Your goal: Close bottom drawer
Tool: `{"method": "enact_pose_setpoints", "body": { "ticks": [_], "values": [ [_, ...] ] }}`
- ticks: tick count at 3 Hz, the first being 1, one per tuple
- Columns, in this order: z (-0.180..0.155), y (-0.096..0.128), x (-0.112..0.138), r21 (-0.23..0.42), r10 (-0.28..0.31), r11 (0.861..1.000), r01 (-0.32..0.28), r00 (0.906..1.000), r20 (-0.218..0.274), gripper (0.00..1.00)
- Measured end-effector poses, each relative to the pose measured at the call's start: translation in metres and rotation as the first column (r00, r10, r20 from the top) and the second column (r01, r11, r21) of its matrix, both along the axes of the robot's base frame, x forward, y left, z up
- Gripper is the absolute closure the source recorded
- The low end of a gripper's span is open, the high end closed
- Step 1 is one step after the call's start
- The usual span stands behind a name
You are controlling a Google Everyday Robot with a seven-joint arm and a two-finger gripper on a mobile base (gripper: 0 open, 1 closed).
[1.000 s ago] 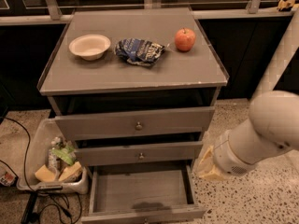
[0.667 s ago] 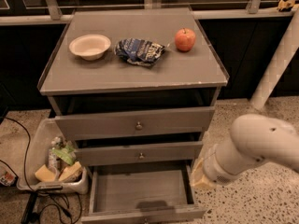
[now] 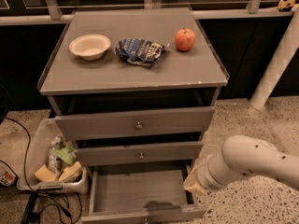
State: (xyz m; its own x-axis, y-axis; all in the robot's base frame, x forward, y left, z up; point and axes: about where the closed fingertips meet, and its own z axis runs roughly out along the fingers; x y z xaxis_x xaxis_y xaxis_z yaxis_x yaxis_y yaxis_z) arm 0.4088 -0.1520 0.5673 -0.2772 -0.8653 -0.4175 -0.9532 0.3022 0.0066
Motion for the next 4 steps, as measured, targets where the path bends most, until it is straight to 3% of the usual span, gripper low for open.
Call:
{"method": "enact_pose_setpoints", "body": {
  "ticks": [1,2,3,4],
  "values": [
    [-0.001,0.0,-0.001,0.007,-0.004,1.0,0.004,1.0,0.005,1.0],
    [-0.026,-0.002,0.001,0.032,-0.045,0.999,0.045,0.9987,0.025,1.0],
    [-0.08,-0.007,0.012,0.078,-0.121,0.99,0.116,0.9908,0.061,1.0],
    [-0.138,-0.012,0.027,0.113,-0.149,0.983,0.143,0.9875,0.052,1.0]
  ]
}}
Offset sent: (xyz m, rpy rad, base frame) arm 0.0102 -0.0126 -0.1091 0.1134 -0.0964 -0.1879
